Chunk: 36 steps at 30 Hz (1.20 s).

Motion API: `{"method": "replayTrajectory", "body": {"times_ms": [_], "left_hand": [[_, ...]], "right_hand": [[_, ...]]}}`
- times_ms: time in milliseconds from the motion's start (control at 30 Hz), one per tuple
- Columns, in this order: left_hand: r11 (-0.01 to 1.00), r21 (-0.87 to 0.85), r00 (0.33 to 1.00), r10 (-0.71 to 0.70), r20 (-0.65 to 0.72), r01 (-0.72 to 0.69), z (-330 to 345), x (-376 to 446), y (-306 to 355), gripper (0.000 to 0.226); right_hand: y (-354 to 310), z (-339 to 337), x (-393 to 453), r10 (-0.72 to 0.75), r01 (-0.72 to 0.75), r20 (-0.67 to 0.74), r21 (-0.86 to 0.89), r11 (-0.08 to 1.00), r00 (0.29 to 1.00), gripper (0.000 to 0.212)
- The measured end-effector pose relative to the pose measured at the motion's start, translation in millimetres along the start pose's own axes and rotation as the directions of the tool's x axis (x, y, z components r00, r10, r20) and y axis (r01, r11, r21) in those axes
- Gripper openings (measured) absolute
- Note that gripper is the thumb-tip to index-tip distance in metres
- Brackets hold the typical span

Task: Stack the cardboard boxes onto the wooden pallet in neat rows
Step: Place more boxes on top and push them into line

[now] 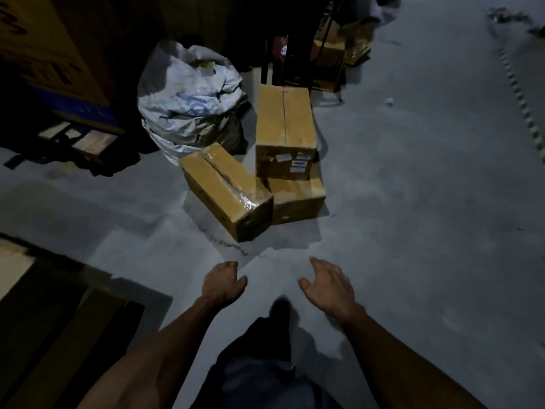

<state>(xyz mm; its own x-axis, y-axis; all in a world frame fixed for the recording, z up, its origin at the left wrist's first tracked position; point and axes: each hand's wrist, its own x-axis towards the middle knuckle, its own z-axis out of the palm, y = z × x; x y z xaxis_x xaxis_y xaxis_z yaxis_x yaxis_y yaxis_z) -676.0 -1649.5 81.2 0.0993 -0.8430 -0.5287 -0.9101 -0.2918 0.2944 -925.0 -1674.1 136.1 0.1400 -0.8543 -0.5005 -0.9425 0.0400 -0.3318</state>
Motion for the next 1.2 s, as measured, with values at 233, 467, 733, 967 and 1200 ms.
{"method": "replayTrajectory", "body": {"times_ms": [233,467,733,967,1200], "left_hand": [[0.999,-0.047,0.998,-0.027,-0.058,0.024,-97.5,148.7,78.3,0.043],[0.991,-0.114,0.988,-0.085,-0.126,0.07,-192.0,285.7,135.0,0.054],[0.97,-0.187,0.962,-0.19,-0.198,0.153,-278.2,469.5,176.8,0.052],[0.948,-0.214,0.951,-0.269,-0.153,0.234,-300.5,636.6,175.1,0.055],[0.666,-0.657,0.847,-0.526,-0.078,0.353,-265.7,750.0,147.6,0.057]], "right_hand": [[-15.6,-122.8,157.1,-0.061,0.06,-0.022,-0.031,0.998,0.998,0.068],[-46.6,-219.9,314.0,-0.155,0.154,-0.057,-0.009,0.988,0.986,0.054],[-50.5,-307.3,540.3,-0.197,0.197,0.003,0.037,0.98,0.98,0.068],[-37.7,-317.8,709.5,-0.069,0.064,0.035,0.144,0.988,0.997,0.07],[-13.4,-265.5,829.0,0.169,-0.157,0.011,0.433,0.888,0.986,0.092]]}}
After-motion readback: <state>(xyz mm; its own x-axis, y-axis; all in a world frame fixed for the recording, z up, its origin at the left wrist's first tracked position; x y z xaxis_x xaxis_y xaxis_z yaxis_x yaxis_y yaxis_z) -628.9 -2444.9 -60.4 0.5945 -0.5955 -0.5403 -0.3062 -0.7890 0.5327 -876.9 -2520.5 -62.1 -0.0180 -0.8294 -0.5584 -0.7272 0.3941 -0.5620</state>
